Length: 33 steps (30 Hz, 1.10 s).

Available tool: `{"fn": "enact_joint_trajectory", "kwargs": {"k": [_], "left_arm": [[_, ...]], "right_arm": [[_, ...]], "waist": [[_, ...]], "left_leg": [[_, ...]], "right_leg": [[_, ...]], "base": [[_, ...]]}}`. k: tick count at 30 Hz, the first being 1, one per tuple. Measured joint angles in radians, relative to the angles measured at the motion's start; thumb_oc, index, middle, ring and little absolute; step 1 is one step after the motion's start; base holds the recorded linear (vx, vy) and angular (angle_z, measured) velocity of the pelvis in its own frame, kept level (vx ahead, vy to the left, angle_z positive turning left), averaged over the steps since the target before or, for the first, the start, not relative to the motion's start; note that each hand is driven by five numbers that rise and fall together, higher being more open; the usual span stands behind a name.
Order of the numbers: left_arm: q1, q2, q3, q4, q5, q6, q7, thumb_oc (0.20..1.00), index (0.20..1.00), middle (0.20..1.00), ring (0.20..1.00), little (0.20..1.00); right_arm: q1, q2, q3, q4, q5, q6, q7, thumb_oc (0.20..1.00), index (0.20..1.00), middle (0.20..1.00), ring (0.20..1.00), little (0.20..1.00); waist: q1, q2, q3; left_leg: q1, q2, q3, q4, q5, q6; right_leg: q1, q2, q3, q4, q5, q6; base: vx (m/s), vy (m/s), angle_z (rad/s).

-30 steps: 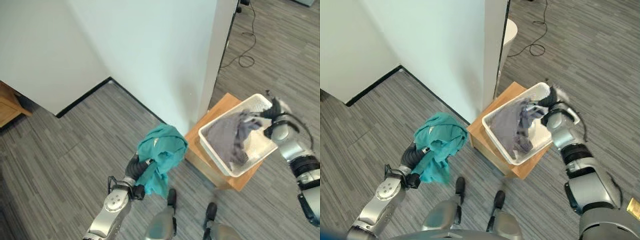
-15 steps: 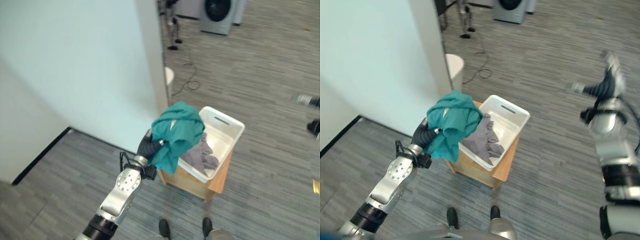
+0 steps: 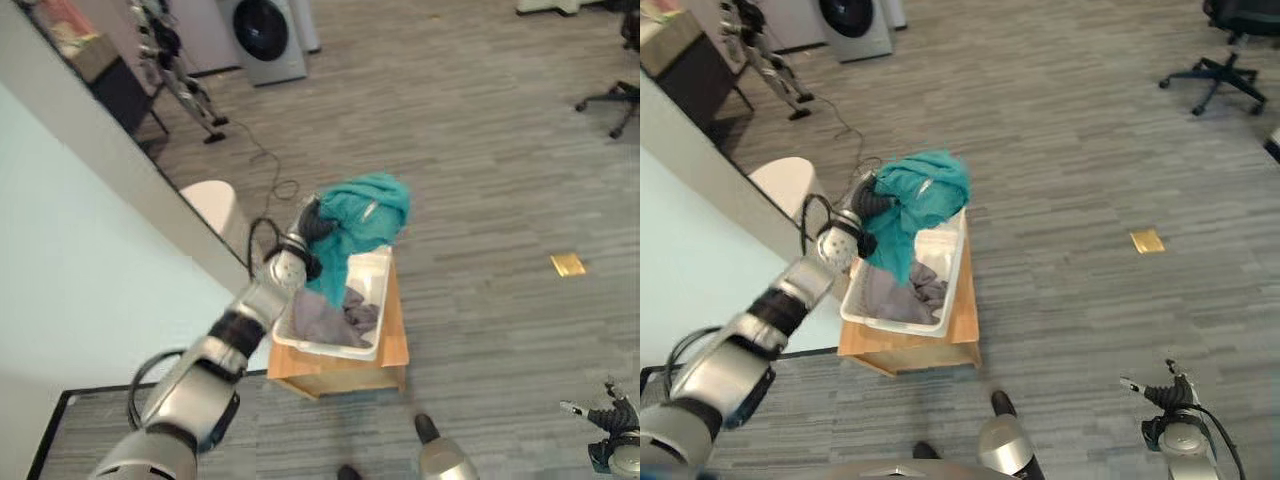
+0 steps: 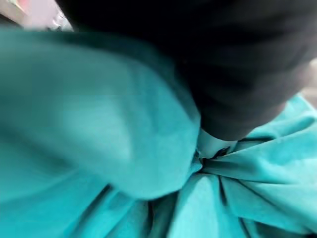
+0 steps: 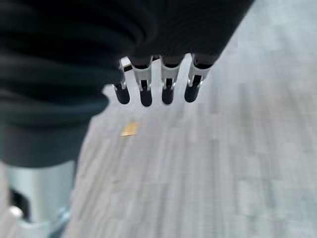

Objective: Pick up bed clothes into laundry basket.

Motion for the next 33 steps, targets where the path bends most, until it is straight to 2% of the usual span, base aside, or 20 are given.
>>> {"fn": "enact_joint_trajectory", "kwargs": {"k": [3, 5, 10, 12, 15, 19, 21, 23, 24, 25, 26, 28, 31, 33], "left_arm": [[-0.036, 0.018, -0.011, 0.069, 0.037, 0.023, 0.019, 0.2, 0.2, 0.2, 0.2, 0.2], [-0.108, 0.005, -0.035, 0.211, 0.073, 0.025, 0.029, 0.2, 0.2, 0.2, 0.2, 0.2], [-0.168, -0.016, -0.08, 0.318, 0.114, 0.048, 0.045, 0.2, 0.2, 0.2, 0.2, 0.2], [-0.168, -0.027, -0.073, 0.342, 0.113, 0.044, 0.049, 1.0, 1.0, 1.0, 1.0, 1.0], [-0.144, -0.056, -0.051, 0.376, 0.112, 0.049, 0.047, 1.0, 1.0, 1.0, 1.0, 1.0], [-0.147, -0.068, -0.042, 0.378, 0.109, 0.05, 0.047, 1.0, 1.0, 1.0, 1.0, 1.0], [-0.15, -0.055, 0.006, 0.34, 0.097, 0.051, 0.049, 1.0, 1.0, 1.0, 1.0, 1.0], [-0.152, -0.018, 0.041, 0.21, 0.09, 0.048, 0.069, 1.0, 1.0, 1.0, 1.0, 1.0], [-0.138, -0.011, 0.097, 0.086, 0.032, 0.046, 0.073, 1.0, 1.0, 1.0, 1.0, 1.0], [-0.104, -0.011, 0.146, -0.032, -0.019, 0.039, 0.078, 1.0, 1.0, 1.0, 1.0, 1.0], [-0.055, -0.006, 0.189, -0.206, -0.148, -0.015, 0.098, 1.0, 1.0, 1.0, 1.0, 1.0], [-0.028, -0.001, 0.192, -0.324, -0.293, -0.054, 0.107, 1.0, 1.0, 1.0, 1.0, 1.0], [0.069, -0.035, 0.213, -0.555, -0.428, -0.127, 0.114, 1.0, 1.0, 1.0, 1.0, 1.0], [0.232, -0.033, 0.243, -0.763, -0.476, -0.15, 0.114, 1.0, 1.0, 1.0, 1.0, 1.0]], "right_arm": [[0.011, 0.021, -0.001, 0.026, 0.062, -0.01, 0.014, 1.0, 1.0, 1.0, 1.0, 1.0], [0.008, 0.066, -0.007, 0.042, 0.14, -0.028, 0.021, 1.0, 1.0, 1.0, 1.0, 1.0], [-0.058, 0.124, 0.085, 0.039, 0.243, -0.078, 0.034, 1.0, 1.0, 1.0, 1.0, 1.0], [-0.075, 0.129, 0.116, 0.032, 0.265, -0.081, 0.034, 1.0, 1.0, 1.0, 1.0, 1.0], [-0.109, 0.154, 0.151, 0.018, 0.277, -0.098, 0.037, 1.0, 1.0, 1.0, 1.0, 1.0], [-0.12, 0.161, 0.144, -0.018, 0.321, -0.096, 0.04, 1.0, 1.0, 1.0, 1.0, 1.0], [-0.078, 0.151, 0.128, -0.202, 0.342, -0.087, 0.038, 1.0, 1.0, 1.0, 1.0, 1.0], [0.014, 0.098, 0.081, -0.62, 0.304, -0.119, 0.037, 1.0, 1.0, 1.0, 1.0, 1.0], [0.038, 0.073, 0.01, -0.749, 0.257, -0.104, 0.034, 1.0, 1.0, 1.0, 1.0, 1.0], [0.074, 0.075, -0.041, -0.841, 0.223, -0.103, 0.029, 1.0, 1.0, 1.0, 1.0, 1.0], [0.076, 0.071, -0.092, -0.928, 0.128, -0.131, 0.007, 1.0, 1.0, 1.0, 1.0, 1.0], [-0.006, 0.07, -0.074, -0.93, 0.037, -0.129, -0.017, 1.0, 1.0, 1.0, 1.0, 1.0], [-0.167, 0.04, 0.061, -0.931, -0.041, -0.115, -0.026, 1.0, 1.0, 1.0, 1.0, 1.0], [-0.233, 0.026, 0.152, -0.975, -0.117, -0.1, -0.022, 1.0, 1.0, 1.0, 1.0, 1.0]], "waist": [[-0.024, -0.006, 0.041], [-0.032, -0.007, 0.055], [-0.046, -0.02, 0.123], [-0.043, -0.025, 0.135], [-0.036, -0.04, 0.164], [-0.031, -0.048, 0.168], [-0.03, -0.049, 0.168], [-0.028, -0.056, 0.164], [-0.013, -0.051, 0.153], [-0.005, -0.047, 0.15], [0.015, -0.051, 0.126], [0.041, -0.058, 0.061], [0.094, -0.043, 0.009], [0.16, -0.026, -0.019]], "left_leg": [[-0.008, 0.0, 0.016, 0.0, 0.001, 0.001], [-0.041, -0.002, 0.016, 0.0, 0.005, 0.006], [-0.097, -0.009, 0.023, 0.0, 0.022, 0.029], [-0.113, -0.009, 0.02, 0.0, 0.022, 0.029], [-0.127, -0.009, 0.023, 0.001, 0.023, 0.031], [-0.123, -0.009, 0.026, 0.006, 0.023, 0.031], [-0.114, -0.009, 0.031, 0.006, 0.024, 0.031], [-0.034, -0.002, 0.018, 0.005, 0.022, 0.028], [-0.009, 0.006, 0.002, 0.001, 0.0, 0.0], [-0.001, 0.007, -0.009, 0.0, 0.0, -0.002], [0.017, 0.014, -0.018, 0.0, -0.004, -0.007], [0.018, 0.022, -0.045, 0.0, -0.003, -0.005], [0.017, 0.023, -0.088, 0.001, 0.006, 0.005], [0.025, 0.028, -0.109, 0.001, 0.008, 0.006]], "right_leg": [[-0.016, -0.001, 0.003, 0.001, 0.009, -0.001], [-0.05, -0.003, 0.003, 0.001, 0.017, -0.001], [-0.108, -0.009, 0.005, 0.002, 0.036, -0.008], [-0.123, -0.009, 0.004, 0.002, 0.035, -0.008], [-0.139, -0.008, 0.004, 0.002, 0.036, -0.008], [-0.135, -0.009, 0.004, 0.003, 0.037, -0.008], [-0.127, -0.008, 0.005, 0.003, 0.037, -0.009], [-0.043, -0.004, -0.008, 0.002, 0.027, 0.0], [-0.01, 0.001, -0.024, 0.003, 0.012, -0.005], [0.002, 0.002, -0.031, 0.003, 0.011, -0.007], [0.027, 0.008, -0.042, 0.003, 0.005, -0.014], [0.049, 0.015, -0.064, 0.003, 0.0, -0.02], [0.064, 0.018, -0.097, 0.003, -0.004, -0.025], [0.081, 0.025, -0.116, 0.003, -0.011, -0.031]], "base": [[-0.07, -0.006, -0.12], [-0.1, -0.022, -0.02], [-0.08, -0.02, -0.01], [-0.07, -0.027, 0.01], [-0.01, -0.011, 0.0], [0.0, -0.008, -0.01], [0.02, -0.036, -0.06], [0.14, -0.12, 0.07], [0.17, -0.159, 0.26], [0.15, -0.176, 0.31], [0.06, -0.108, 0.24], [0.05, -0.148, 0.27], [0.0, -0.095, 0.38], [-0.04, -0.117, 0.44]]}}
